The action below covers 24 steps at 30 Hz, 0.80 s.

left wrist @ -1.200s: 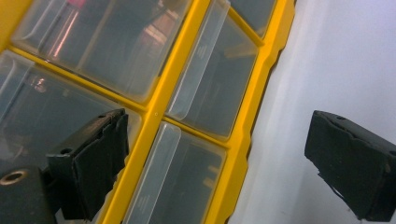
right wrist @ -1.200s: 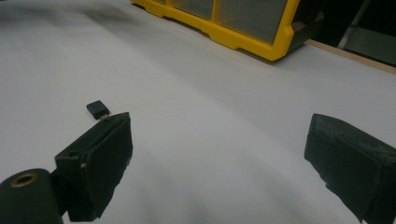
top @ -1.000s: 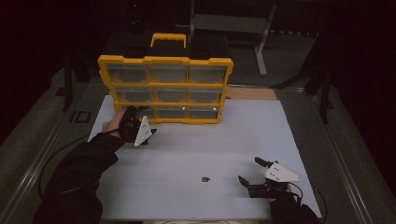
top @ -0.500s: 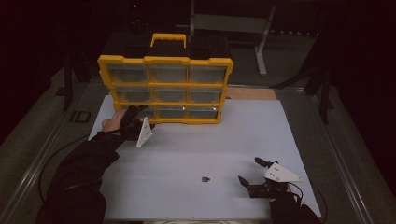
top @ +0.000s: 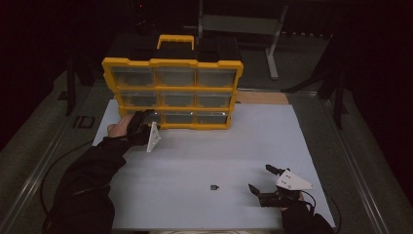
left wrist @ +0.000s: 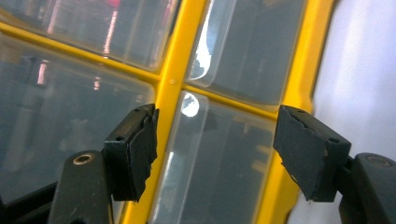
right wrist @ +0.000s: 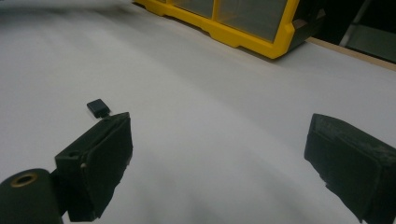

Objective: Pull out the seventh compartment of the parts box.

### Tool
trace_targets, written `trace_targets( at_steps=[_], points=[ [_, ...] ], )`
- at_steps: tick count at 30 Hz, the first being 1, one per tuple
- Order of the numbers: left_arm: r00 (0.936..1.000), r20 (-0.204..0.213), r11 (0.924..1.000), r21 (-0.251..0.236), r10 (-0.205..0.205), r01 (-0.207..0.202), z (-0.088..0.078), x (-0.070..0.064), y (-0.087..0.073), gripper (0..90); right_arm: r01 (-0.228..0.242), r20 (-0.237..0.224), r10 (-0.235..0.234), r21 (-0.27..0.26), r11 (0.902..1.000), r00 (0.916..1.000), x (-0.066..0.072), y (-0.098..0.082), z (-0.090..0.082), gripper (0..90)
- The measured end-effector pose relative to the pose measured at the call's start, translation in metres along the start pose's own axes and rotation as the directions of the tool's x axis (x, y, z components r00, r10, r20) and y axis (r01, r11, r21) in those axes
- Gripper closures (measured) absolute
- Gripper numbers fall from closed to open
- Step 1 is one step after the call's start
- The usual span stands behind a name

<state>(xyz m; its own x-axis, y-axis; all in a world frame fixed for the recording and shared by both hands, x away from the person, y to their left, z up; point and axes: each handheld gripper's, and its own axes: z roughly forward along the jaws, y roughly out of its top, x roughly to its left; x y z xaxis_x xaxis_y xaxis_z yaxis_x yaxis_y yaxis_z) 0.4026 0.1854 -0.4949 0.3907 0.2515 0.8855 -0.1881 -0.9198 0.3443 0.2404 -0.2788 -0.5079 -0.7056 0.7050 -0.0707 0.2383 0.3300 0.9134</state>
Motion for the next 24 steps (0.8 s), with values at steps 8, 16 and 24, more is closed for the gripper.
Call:
trace_targets(
  at_steps=[8, 16, 24],
  points=[
    [0.9988, -0.018, 0.9989, 0.012, 0.046, -0.045, 0.0026, -0.0028, 0.0020, 41.4, 0.000, -0.001, 0.000, -0.002, 1.0000, 1.0000, 0.0001, 0.0002, -0.0003, 8.2],
    [0.9945, -0.058, 0.9952, 0.049, 0.087, -0.084, 0.0060, -0.0067, 0.0026, 49.6, 0.000, 0.000, 0.000, -0.001, 1.0000, 1.0000, 0.0000, 0.0001, -0.0002, 8.1],
    [0.9870, -0.085, 0.9867, 0.101, 0.136, -0.128, 0.0074, -0.0091, 0.0069, 58.9, 0.000, 0.001, 0.000, 0.001, 1.0000, 1.0000, 0.0002, 0.0002, -0.0002, 8.2]
  ],
)
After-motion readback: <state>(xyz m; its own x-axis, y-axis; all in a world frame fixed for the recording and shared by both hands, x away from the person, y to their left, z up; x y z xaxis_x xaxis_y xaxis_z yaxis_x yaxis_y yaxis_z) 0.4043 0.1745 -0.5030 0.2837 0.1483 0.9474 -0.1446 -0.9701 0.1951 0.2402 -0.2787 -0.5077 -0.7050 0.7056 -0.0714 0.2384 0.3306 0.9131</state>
